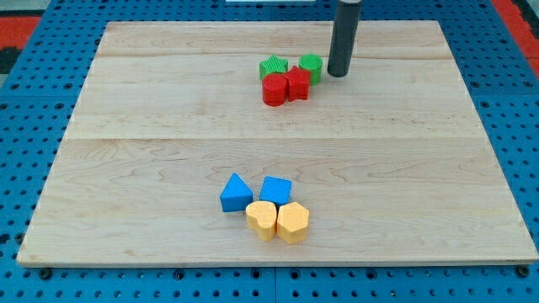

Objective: Move the red star along with green star to the top left

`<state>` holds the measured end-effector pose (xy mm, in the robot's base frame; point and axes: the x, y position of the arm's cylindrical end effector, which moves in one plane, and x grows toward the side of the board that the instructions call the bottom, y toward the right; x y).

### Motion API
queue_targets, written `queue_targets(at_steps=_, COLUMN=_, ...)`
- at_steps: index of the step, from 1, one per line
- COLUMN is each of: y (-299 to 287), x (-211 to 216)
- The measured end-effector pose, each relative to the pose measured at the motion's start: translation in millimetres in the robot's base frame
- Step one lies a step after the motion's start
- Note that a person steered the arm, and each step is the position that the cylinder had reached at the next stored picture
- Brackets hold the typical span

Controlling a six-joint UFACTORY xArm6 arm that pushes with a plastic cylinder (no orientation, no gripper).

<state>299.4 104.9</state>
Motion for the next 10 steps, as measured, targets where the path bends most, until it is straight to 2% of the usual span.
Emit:
queue_targets(at_steps=2, y=-90.8, x=-6.9)
queue_targets(at_steps=3, y=-54.3, x=-6.9)
queue_targets(at_steps=4, y=-8.3, x=23.4)
queue_targets(at_steps=5, y=-4.2, x=70.2)
queue_targets(at_steps=6, y=-53.4, x=72.8)
queue_targets(at_steps=9, y=-185.6, x=-2.9)
queue_targets(at_steps=10, y=-201.0, x=-33.1)
